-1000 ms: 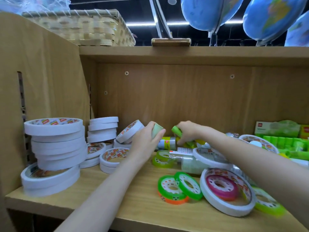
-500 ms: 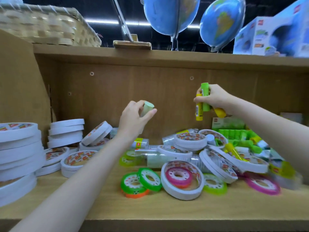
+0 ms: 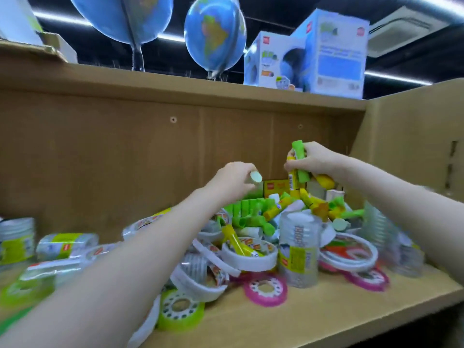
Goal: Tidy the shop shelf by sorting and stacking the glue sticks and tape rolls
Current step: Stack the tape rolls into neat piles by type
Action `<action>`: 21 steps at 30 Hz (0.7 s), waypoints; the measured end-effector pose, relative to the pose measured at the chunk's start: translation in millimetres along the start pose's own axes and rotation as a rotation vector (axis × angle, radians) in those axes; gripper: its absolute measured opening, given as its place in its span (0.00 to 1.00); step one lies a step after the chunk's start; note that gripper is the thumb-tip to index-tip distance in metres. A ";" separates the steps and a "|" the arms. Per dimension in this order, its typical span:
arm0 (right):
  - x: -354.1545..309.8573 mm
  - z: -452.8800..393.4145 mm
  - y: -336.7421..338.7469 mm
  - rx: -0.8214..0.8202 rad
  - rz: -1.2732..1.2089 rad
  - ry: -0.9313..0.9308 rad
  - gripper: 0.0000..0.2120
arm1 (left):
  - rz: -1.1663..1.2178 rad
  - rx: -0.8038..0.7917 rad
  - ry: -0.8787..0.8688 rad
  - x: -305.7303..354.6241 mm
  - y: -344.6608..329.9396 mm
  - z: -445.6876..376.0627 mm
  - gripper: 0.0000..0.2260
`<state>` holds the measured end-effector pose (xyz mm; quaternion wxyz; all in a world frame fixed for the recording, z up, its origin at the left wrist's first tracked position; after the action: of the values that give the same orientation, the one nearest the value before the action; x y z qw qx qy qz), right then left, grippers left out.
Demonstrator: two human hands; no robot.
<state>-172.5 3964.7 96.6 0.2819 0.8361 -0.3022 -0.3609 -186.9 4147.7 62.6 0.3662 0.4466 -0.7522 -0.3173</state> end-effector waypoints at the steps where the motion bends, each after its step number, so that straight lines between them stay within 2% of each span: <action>1: 2.5 -3.6 -8.6 0.002 -0.054 0.012 0.08 | 0.011 -0.016 0.012 -0.3 -7.4 -3.7 0.14; 6: 9.1 -22.9 -47.4 0.000 -0.345 0.016 0.04 | 0.035 -0.018 0.172 -26.6 -24.0 -18.1 0.14; 8: 13.6 -27.0 -60.6 -0.102 -0.437 -0.018 0.05 | -0.082 -0.038 0.183 -35.9 -27.5 -20.1 0.14; 11: 21.4 -29.9 -68.6 -0.187 -0.386 -0.070 0.08 | -0.251 -0.072 0.171 -41.2 -32.6 -21.2 0.16; 16: 33.1 -30.6 -58.1 -0.065 -0.349 -0.123 0.17 | -0.144 -0.185 0.041 -31.0 -41.5 -16.7 0.22; 21: 52.9 -27.5 -25.2 0.147 -0.250 -0.189 0.11 | -0.112 -0.280 -0.033 -22.6 -51.9 -18.5 0.22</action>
<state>-114.1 3950.8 72.3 0.1433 0.8477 -0.2464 -0.4473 -141.1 4144.7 24.5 0.3940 0.4273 -0.6804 -0.4464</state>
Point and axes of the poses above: each hand's wrist, its own z-axis away from the middle knuckle, its own y-axis out of the back of the hand, x = y × z, the point moved 3 cm from there along -z, towards the middle knuckle, and after that the axes turned 14 degrees about y, right-handed, at the moved point
